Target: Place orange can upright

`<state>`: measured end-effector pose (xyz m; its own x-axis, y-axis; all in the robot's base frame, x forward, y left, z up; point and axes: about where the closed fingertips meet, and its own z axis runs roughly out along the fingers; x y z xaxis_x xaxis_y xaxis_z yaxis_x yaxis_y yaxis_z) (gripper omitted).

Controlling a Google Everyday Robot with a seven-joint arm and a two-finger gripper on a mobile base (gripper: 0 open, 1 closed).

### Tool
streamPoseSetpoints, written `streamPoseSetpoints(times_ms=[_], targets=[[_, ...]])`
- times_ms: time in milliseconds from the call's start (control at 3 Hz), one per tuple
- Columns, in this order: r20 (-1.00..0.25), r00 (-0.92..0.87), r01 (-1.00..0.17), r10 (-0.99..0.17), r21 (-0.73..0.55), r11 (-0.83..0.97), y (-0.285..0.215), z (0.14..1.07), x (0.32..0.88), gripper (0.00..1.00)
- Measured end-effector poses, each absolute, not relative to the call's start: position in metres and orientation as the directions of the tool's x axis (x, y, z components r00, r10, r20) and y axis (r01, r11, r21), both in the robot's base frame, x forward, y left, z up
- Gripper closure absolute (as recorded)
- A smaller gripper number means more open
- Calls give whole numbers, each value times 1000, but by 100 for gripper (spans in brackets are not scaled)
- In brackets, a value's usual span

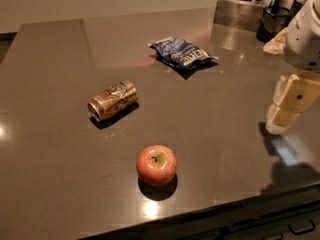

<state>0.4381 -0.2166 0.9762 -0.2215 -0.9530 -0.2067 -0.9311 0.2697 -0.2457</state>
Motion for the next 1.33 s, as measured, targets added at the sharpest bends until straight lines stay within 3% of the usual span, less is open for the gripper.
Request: streamPoseSetpoints(times_ms=[667, 1333], targets=[[-195, -129, -955, -972, -238, 175, -183, 971, 452, 0], [-253, 96, -964, -963, -265, -26, -85, 968, 496, 0]])
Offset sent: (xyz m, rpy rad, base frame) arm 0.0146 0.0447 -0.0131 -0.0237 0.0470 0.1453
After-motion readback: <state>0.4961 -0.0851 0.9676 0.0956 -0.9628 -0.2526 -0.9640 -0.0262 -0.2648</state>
